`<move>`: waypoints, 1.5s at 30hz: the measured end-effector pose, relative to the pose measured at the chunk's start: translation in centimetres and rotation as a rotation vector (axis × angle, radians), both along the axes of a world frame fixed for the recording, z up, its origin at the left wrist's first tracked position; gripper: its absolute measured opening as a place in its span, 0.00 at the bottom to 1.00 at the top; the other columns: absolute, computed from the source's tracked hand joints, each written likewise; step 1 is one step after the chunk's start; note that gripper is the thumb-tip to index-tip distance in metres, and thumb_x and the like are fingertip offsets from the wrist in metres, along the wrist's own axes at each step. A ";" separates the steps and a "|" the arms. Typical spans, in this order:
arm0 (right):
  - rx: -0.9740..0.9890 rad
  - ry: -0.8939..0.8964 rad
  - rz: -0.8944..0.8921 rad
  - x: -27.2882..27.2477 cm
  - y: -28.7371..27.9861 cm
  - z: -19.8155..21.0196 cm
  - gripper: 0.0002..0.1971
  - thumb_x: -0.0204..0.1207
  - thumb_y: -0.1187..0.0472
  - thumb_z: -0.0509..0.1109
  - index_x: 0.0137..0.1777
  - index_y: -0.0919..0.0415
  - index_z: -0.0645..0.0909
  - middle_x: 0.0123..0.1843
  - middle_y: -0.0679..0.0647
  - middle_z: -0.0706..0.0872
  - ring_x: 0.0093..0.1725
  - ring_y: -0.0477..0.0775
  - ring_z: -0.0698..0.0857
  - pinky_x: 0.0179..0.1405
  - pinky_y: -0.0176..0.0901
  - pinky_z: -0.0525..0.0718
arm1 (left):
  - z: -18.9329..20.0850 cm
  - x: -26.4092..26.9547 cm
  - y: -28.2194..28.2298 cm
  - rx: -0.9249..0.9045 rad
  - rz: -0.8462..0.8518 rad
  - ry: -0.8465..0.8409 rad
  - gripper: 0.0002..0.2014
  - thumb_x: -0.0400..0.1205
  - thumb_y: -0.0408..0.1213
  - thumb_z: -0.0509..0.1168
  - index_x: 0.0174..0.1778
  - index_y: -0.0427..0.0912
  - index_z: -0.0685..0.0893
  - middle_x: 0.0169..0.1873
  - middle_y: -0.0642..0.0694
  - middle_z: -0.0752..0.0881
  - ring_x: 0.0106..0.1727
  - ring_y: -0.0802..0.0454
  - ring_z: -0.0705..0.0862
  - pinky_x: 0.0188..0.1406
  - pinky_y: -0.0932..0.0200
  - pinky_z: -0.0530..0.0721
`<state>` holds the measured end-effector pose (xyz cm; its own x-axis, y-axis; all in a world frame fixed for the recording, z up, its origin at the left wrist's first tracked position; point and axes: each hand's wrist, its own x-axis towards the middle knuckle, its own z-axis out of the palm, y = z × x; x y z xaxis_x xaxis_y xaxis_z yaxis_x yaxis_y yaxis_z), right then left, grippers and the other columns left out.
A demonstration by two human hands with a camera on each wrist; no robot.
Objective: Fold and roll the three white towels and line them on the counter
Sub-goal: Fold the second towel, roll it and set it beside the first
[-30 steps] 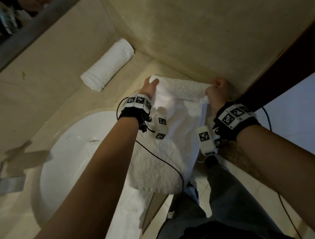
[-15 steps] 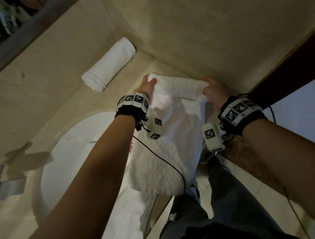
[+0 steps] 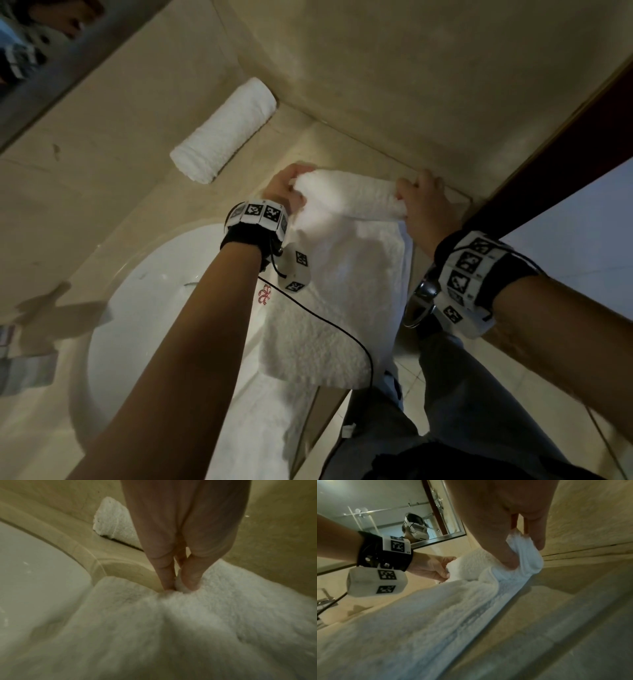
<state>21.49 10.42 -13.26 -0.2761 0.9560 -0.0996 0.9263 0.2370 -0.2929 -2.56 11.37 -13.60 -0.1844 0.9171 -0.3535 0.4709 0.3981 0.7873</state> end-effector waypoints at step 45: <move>-0.163 0.037 0.176 0.4 -4.0 -0.3 0.26 0.66 0.65 0.75 0.62 0.64 0.69 0.63 0.65 0.67 0.63 0.65 0.68 0.47 0.52 0.75 | 1.0 -1.2 -6.3 0.094 -0.215 0.400 0.42 0.66 0.25 0.73 0.76 0.53 0.68 0.72 0.44 0.71 0.71 0.48 0.70 0.64 0.58 0.72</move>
